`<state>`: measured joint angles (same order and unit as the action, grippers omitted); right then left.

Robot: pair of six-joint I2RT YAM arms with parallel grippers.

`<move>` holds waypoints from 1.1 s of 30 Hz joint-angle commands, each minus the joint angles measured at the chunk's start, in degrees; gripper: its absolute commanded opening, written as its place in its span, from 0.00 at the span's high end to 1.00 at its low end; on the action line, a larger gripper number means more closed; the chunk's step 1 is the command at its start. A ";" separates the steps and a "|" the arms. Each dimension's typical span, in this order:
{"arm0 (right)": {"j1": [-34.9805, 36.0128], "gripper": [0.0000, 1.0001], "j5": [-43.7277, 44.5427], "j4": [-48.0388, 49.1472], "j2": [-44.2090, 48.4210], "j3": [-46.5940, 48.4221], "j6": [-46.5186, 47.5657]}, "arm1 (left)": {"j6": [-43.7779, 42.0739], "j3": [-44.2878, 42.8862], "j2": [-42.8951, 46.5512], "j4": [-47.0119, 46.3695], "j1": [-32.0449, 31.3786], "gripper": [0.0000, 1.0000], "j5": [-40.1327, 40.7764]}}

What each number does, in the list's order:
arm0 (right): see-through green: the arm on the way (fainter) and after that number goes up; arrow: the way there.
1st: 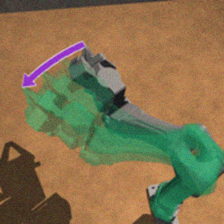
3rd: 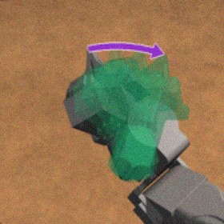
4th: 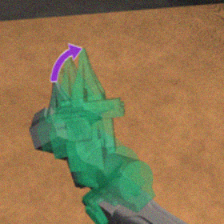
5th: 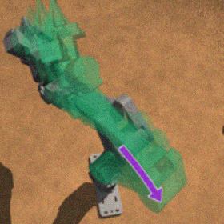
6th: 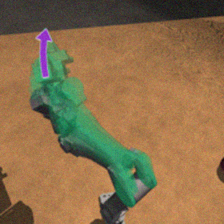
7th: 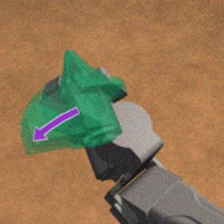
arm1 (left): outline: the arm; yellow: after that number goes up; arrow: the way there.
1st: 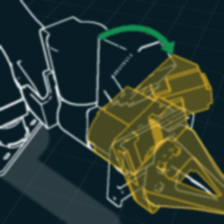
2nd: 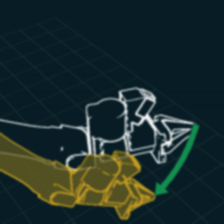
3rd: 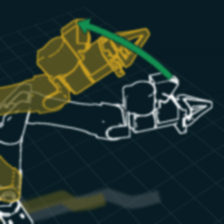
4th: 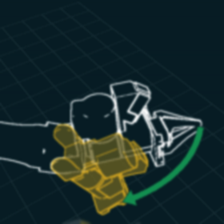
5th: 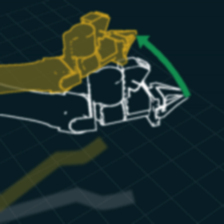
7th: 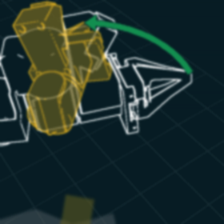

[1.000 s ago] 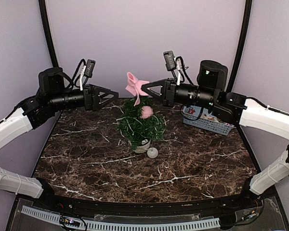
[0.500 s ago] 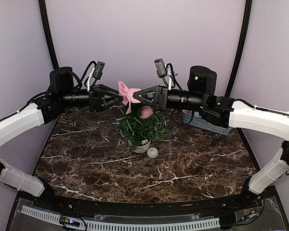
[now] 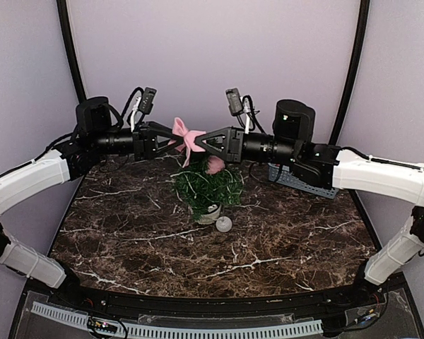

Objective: Decorate the small christmas tree

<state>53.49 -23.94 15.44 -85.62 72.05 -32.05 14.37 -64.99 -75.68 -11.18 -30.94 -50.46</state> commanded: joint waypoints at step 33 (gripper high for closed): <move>5.57 1.00 37.16 -11.11 -3.47 1.78 4.44 | -7.38 -7.68 -10.03 9.95 0.95 1.00 10.13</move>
<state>58.67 10.66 4.64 -87.59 71.90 -28.56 8.16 -70.54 -85.30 -2.83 -30.37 -42.46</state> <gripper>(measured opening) 0.008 0.007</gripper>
